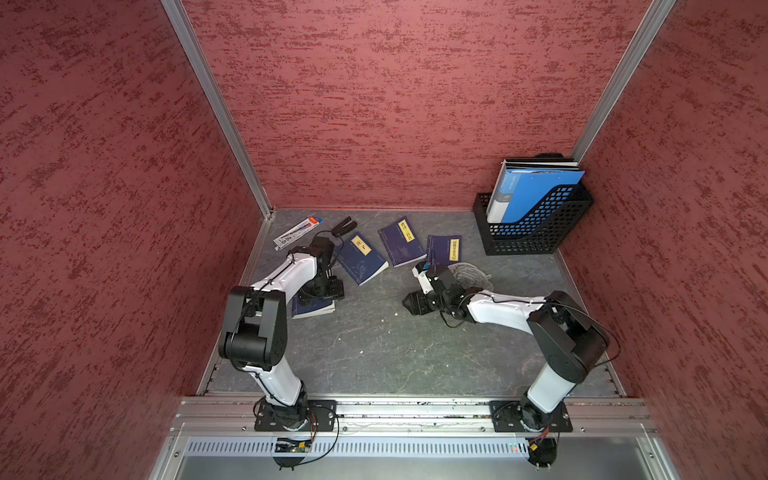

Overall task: Wipe the cover of the book
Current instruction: Move the book to the center of the board.

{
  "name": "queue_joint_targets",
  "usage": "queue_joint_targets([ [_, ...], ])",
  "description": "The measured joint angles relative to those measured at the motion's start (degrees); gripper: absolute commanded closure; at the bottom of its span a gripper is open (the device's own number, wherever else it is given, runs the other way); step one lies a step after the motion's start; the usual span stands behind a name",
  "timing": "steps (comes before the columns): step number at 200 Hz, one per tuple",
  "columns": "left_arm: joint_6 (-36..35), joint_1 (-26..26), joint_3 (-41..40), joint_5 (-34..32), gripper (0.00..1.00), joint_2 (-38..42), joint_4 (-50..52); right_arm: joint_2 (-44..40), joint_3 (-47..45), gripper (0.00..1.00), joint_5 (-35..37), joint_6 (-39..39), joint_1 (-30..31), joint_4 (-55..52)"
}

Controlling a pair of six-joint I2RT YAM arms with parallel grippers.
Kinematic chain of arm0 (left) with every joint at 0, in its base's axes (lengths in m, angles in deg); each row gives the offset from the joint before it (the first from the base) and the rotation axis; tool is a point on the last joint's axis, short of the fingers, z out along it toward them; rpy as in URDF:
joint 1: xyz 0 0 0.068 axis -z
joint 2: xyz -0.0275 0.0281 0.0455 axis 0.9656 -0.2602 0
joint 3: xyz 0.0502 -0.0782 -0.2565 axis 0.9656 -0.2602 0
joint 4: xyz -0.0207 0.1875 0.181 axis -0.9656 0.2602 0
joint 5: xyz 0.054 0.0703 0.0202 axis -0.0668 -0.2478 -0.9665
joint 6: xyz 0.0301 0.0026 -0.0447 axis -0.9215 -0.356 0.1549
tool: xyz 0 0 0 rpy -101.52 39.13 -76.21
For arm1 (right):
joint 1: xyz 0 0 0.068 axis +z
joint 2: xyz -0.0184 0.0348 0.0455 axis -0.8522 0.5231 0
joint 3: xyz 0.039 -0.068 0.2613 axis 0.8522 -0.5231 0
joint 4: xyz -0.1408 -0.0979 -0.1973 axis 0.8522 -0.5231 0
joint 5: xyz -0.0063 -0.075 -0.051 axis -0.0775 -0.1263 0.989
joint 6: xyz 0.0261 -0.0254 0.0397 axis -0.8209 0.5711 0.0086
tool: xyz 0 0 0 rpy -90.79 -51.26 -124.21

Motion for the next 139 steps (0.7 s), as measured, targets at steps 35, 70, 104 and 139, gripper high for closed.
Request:
queue_joint_targets([
  [35, 0.2, 0.0, 6.6, 5.1, 0.1, 0.2, -3.8, 0.0, 0.0, 0.26, 1.2, 0.2, 0.0, -0.6],
  [70, 1.6, 0.2, 9.2, 10.1, 0.11, -1.3, -8.2, 0.0, 1.7, 0.27, 4.5, 0.7, -0.7, -3.7],
  [104, 2.6, 2.1, 9.5, 13.1, 0.11, -4.3, -11.3, -0.4, 3.9, 0.25, 7.8, 0.9, -5.7, -6.2],
  [139, 2.7, 7.4, 9.4, 15.4, 0.11, -6.4, -14.5, -2.3, 6.1, 0.21, 11.1, 3.3, -13.6, -9.3],
])
